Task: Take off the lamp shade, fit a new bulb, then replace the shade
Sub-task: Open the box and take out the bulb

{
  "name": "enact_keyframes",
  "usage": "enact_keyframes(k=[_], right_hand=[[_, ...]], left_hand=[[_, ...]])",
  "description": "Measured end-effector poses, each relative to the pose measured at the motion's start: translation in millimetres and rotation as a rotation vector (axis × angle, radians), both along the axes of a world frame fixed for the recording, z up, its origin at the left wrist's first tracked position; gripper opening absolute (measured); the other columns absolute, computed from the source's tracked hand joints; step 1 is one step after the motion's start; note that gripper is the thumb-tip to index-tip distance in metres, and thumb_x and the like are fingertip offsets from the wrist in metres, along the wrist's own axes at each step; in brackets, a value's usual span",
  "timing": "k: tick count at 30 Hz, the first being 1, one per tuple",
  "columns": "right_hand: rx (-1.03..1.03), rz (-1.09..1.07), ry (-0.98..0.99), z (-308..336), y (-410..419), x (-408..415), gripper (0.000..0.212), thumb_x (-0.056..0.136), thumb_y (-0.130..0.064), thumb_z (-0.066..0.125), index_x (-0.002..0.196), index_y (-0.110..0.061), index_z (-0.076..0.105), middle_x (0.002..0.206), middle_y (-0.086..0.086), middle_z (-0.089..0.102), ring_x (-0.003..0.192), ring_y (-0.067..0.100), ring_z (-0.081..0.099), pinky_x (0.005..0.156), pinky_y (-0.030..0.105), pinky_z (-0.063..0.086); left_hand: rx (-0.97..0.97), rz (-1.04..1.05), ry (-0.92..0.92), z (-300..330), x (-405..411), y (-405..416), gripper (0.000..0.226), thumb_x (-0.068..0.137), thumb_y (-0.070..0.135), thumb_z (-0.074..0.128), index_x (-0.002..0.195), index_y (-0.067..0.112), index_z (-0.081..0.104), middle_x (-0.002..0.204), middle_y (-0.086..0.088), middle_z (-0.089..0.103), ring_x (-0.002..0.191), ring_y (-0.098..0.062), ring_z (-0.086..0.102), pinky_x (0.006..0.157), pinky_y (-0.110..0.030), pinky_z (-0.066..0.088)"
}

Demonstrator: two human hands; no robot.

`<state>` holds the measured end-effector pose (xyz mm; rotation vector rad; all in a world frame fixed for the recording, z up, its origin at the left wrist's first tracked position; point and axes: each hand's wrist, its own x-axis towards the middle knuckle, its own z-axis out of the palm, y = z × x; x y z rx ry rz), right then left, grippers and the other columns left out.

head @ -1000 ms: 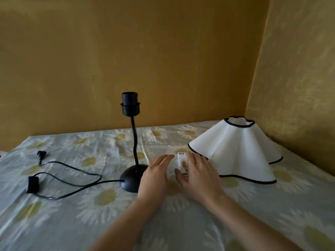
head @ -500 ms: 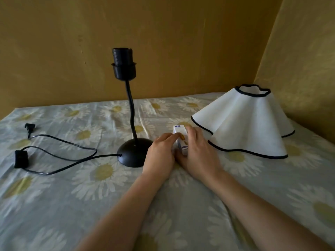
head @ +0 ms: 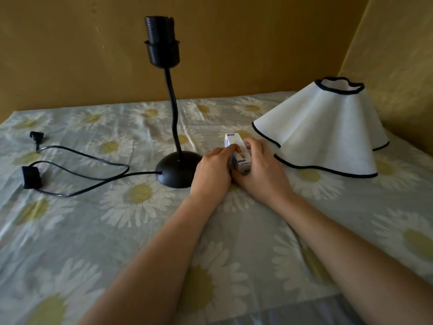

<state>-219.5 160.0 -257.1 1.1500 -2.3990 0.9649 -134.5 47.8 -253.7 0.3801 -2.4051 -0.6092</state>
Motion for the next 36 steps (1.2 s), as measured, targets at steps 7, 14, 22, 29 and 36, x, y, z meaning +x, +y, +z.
enact_keyframes(k=[7,14,22,29,36], right_hand=[[-0.044,0.054,-0.149,3,3,-5,0.068,0.079,-0.035,0.081,0.137,-0.015,0.051,0.132,0.009,0.061,0.114,0.027,0.064,0.092,0.04,0.052],[-0.189,0.04,-0.183,3,4,-8,0.06,0.077,-0.037,0.087,0.124,-0.013,0.06,0.118,0.0,0.073,0.104,0.019,0.071,0.086,0.04,0.056],[-0.324,0.078,-0.089,0,7,-9,0.051,0.076,-0.032,0.09,0.112,-0.01,0.06,0.106,-0.008,0.066,0.097,0.017,0.07,0.076,0.039,0.06],[-0.359,0.126,-0.091,-1,7,-11,0.044,0.079,-0.037,0.082,0.111,-0.018,0.06,0.1,-0.019,0.061,0.091,0.004,0.065,0.077,0.025,0.055],[-0.402,0.166,-0.194,-1,6,-11,0.04,0.088,-0.041,0.063,0.122,-0.022,0.06,0.11,-0.019,0.065,0.099,-0.003,0.066,0.082,0.012,0.051]], left_hand=[[0.011,0.0,-0.035,3,1,2,0.056,0.087,-0.005,0.057,0.141,0.011,0.061,0.123,-0.019,0.07,0.107,-0.041,0.066,0.087,-0.046,0.053],[0.071,-0.036,-0.048,3,0,-1,0.066,0.086,-0.006,0.056,0.149,0.012,0.051,0.131,-0.017,0.067,0.108,-0.039,0.066,0.09,-0.046,0.054],[0.664,0.157,-0.028,9,-9,-1,0.036,0.104,0.027,0.046,0.135,0.014,0.06,0.122,-0.008,0.073,0.103,-0.025,0.072,0.09,-0.039,0.058],[1.113,0.085,-0.011,21,-24,7,0.035,0.092,0.049,0.068,0.087,0.016,0.078,0.091,-0.011,0.081,0.091,-0.031,0.077,0.093,-0.051,0.06],[1.318,0.034,0.112,19,-28,1,0.028,0.096,0.033,0.072,0.095,0.006,0.077,0.098,-0.018,0.08,0.093,-0.033,0.078,0.092,-0.049,0.061]])
